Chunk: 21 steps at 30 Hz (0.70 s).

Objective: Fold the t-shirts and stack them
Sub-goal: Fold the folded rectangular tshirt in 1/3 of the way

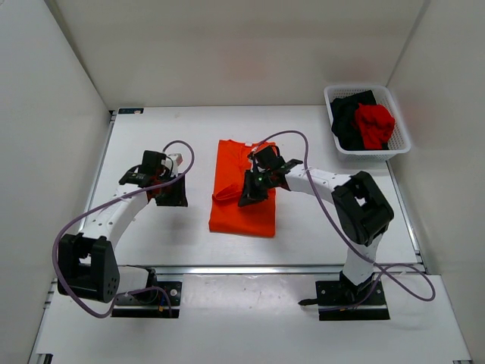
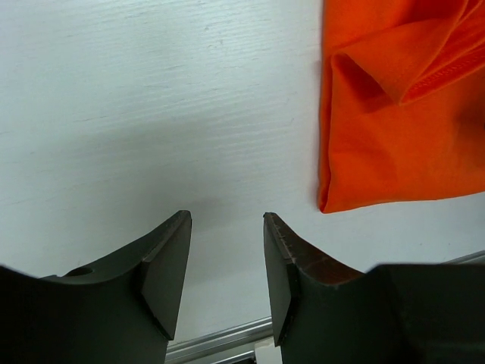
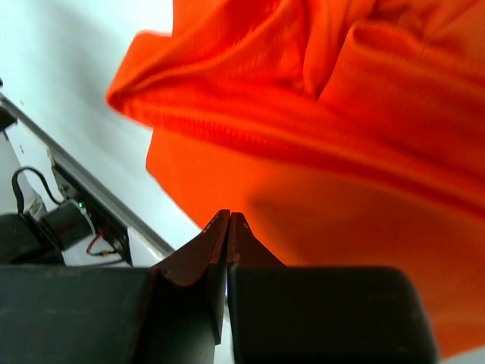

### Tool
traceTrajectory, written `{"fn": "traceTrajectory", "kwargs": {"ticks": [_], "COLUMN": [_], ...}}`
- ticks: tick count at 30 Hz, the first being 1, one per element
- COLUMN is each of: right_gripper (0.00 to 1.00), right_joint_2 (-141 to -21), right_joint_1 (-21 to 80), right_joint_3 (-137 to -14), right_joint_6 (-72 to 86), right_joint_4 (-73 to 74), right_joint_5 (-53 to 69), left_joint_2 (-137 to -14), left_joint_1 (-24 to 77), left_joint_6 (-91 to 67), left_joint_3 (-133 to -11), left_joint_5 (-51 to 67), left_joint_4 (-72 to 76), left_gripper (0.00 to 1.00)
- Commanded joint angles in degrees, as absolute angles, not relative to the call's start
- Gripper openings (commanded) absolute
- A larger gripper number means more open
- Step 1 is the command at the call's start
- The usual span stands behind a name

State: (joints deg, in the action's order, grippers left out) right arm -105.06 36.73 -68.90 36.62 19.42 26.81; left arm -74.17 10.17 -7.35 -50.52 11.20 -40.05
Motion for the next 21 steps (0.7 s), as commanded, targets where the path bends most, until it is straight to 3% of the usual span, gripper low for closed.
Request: {"fn": "traceTrajectory", "kwargs": {"ticks": [1, 9, 21], "right_gripper": [0.00, 0.00, 0.01], "right_joint_2": [-106.6, -109.5, -117.2], "right_joint_1": [37.2, 37.5, 35.2], "right_joint_3": [-71.8, -72.2, -84.5], "right_joint_6": [37.8, 38.2, 36.1], "right_joint_4": [15.9, 13.6, 15.7], "right_joint_5": [25.7, 22.4, 15.4], "left_joint_2": [-72.5, -73.7, -75.8], "left_joint_1": [9.6, 10.0, 10.2], "left_joint_6": [-7.2, -7.6, -7.4], "left_joint_3": [-50.5, -50.5, -51.5], "left_joint_5": [9.5, 9.9, 9.4], "left_joint_4": [-39.0, -38.7, -38.1], "left_gripper": [0.54, 0.54, 0.54]}}
